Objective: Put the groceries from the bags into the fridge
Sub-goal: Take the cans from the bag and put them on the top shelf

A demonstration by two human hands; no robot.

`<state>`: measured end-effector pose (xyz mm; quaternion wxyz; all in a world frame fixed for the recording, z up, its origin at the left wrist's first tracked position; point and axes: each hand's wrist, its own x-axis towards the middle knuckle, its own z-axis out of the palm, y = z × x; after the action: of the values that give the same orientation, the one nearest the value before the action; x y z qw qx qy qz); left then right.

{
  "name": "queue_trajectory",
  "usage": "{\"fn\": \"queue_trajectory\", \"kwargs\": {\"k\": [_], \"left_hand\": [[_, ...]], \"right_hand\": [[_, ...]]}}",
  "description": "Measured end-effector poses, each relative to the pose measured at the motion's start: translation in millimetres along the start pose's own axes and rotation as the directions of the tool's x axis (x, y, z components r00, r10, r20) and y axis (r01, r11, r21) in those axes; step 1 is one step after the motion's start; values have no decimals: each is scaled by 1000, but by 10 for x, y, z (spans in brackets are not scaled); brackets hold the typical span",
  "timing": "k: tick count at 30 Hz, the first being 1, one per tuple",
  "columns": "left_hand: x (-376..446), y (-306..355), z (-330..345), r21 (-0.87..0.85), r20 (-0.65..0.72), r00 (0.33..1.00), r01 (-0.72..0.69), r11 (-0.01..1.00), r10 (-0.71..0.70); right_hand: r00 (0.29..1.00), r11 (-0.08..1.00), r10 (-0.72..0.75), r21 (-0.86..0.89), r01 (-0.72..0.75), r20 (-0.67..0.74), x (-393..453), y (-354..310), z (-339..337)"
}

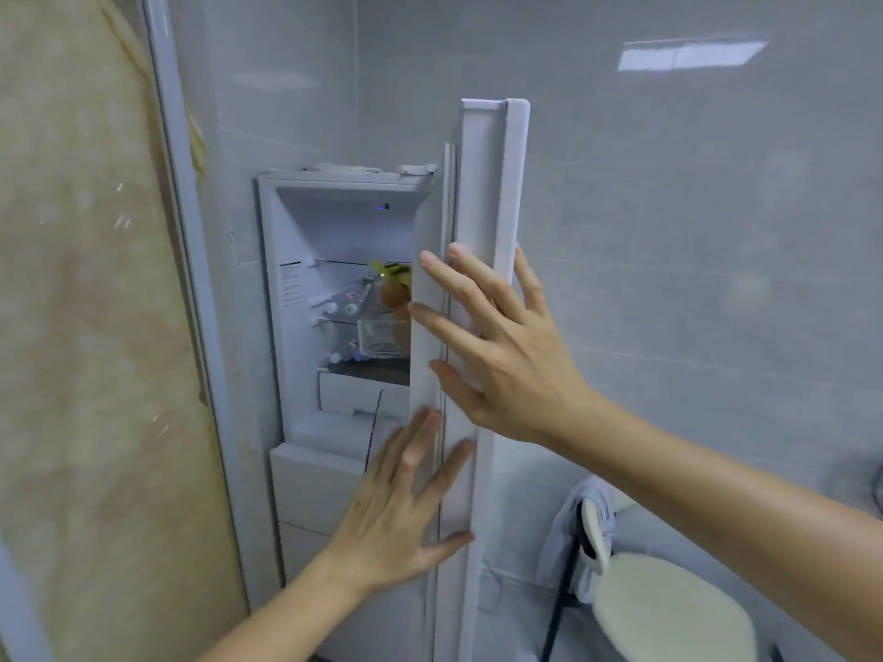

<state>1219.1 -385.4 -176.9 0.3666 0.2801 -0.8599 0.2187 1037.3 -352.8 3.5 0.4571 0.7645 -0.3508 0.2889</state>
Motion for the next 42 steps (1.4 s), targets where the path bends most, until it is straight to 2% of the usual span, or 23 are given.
{"fn": "queue_trajectory", "kwargs": {"k": [8, 11, 15, 21, 26, 30, 33, 36, 39, 42], "left_hand": [[769, 438, 309, -39, 110, 974, -195, 980, 198], [1038, 575, 399, -29, 139, 963, -229, 973, 231], [1126, 609, 506, -61, 120, 956, -261, 963, 266], [1024, 390, 397, -109, 85, 937, -330, 938, 340], [1026, 90, 60, -157, 75, 916, -380, 912, 394], [976, -237, -283, -178, 42, 949, -300, 937, 312], [854, -560, -495, -151, 40, 972, -222, 963, 230], [652, -899, -702, -93, 83, 991, -96, 991, 104], [454, -1171, -969, 49, 156, 985, 70, 996, -77], [195, -1458, -1276, 207, 206, 910, 319, 925, -360]], "right_hand": [[952, 933, 254, -302, -194, 173, -618, 570, -209], [917, 910, 327, -338, -240, 229, -843, 717, -271], [903, 907, 334, -350, -232, 269, -893, 748, -321], [920, 906, 318, -360, -224, 228, -781, 609, -275], [929, 903, 347, -312, -294, 129, -637, 473, -299], [917, 896, 396, -238, -376, 43, -276, 305, -345], [953, 953, 296, -81, -291, 60, 67, 130, -289], [968, 972, 213, 70, -223, 130, 433, -152, -58], [951, 953, 185, 192, -236, 249, 832, -507, 334], [903, 904, 157, 310, -294, 399, 1206, -894, 727]]}}
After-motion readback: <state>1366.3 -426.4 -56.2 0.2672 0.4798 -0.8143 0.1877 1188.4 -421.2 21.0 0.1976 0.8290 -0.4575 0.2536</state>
